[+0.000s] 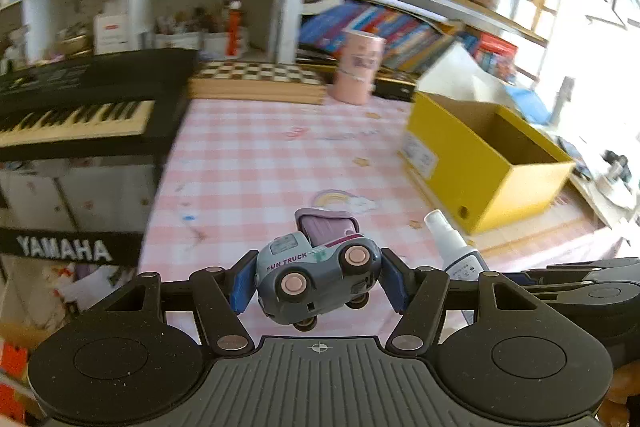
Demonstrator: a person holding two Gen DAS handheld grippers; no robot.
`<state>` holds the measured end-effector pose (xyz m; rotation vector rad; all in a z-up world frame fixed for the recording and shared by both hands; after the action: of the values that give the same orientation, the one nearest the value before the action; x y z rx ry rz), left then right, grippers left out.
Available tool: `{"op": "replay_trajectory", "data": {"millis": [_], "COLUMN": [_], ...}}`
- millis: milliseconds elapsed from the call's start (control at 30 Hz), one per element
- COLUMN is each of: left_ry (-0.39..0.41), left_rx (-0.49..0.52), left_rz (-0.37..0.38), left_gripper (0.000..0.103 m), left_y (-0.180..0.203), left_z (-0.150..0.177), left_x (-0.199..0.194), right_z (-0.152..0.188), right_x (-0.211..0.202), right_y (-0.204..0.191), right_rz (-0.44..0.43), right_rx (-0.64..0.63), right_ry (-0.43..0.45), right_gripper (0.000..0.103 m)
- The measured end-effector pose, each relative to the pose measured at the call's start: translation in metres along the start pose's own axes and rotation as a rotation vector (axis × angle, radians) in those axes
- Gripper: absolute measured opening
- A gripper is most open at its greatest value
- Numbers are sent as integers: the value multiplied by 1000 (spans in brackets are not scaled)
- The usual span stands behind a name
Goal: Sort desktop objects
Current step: 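Lift and carry the toy truck and spray bottle toward the yellow box with both tools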
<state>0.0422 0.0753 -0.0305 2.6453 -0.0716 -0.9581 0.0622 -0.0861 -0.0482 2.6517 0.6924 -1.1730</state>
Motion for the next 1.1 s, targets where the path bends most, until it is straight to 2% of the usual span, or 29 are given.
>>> {"op": "replay_trajectory", "data": {"millis": [200, 433, 800, 1100], "left_ry": [-32, -65, -76, -96], "left_rx": [75, 117, 143, 196], "left_rz": [79, 141, 182, 226], "left_gripper": [63, 63, 63, 63], "left_y": [28, 49, 69, 106], "left_z": [10, 15, 15, 19], "left_x": [5, 13, 22, 36], "right_z": [17, 33, 39, 52], "right_x": [-17, -30, -38, -48], "right_y": [20, 38, 52, 82], "right_rz": [67, 127, 161, 198], "right_rx": [76, 140, 164, 215], "right_ry": [-7, -18, -26, -29], "right_gripper": [30, 30, 30, 30]}}
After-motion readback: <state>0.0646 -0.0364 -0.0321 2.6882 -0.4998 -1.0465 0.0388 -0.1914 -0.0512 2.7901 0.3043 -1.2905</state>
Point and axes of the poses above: each gripper's, at about its wrist camera, not at the fingertips, and x roughly the way its jaws point, y to its right, z to its underside, the point moved 5 cm from there along x, roughly the way its jaws point, and after that the axes turned 13 degrees about -x, right-handed, at the moved point
